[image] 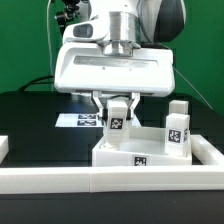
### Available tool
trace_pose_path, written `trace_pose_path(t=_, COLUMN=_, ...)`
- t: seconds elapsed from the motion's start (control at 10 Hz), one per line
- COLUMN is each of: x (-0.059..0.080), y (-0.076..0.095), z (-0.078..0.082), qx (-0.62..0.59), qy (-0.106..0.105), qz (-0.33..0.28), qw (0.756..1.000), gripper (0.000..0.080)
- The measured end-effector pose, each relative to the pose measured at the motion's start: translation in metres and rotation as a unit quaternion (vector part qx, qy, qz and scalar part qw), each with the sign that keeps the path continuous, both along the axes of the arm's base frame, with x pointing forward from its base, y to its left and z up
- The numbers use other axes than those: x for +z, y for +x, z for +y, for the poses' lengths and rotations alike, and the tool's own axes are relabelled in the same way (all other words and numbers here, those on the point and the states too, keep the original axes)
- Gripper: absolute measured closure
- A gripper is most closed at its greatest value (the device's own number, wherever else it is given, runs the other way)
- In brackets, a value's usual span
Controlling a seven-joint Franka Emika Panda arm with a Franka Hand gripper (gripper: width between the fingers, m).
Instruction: Assemble square table
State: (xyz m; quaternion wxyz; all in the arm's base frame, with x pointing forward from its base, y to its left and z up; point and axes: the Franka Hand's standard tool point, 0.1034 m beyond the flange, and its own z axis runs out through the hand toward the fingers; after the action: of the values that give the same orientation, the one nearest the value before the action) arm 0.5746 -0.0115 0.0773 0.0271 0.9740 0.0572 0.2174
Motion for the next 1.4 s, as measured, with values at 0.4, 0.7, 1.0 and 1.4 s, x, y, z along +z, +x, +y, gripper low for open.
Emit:
trace_pose_path(t=0.4, x=-0.0017, y=0.0023, z=-0.0009, qx=0.000, qy=-0.008, qz=-0.022, qw=1.000, gripper=0.0512)
trace_pose_path(t=0.7, x=-0.0016, y=0.0025, z=-0.0093, qx=-0.006, qy=-0.019, qz=-0.054, qw=0.998, gripper=0.0512)
trace_pose_path(t=1.0, x=-0.0046, y=0.0001, z=-0.0099, qx=-0.006, qy=-0.019, qz=-0.048, qw=0.999, gripper=0.0512)
trace_pose_path(t=1.4, x=-0.0068, y=-0.0013, z=-0.0096, qx=-0.006, qy=-0.018, qz=-0.043, qw=0.999, gripper=0.0198)
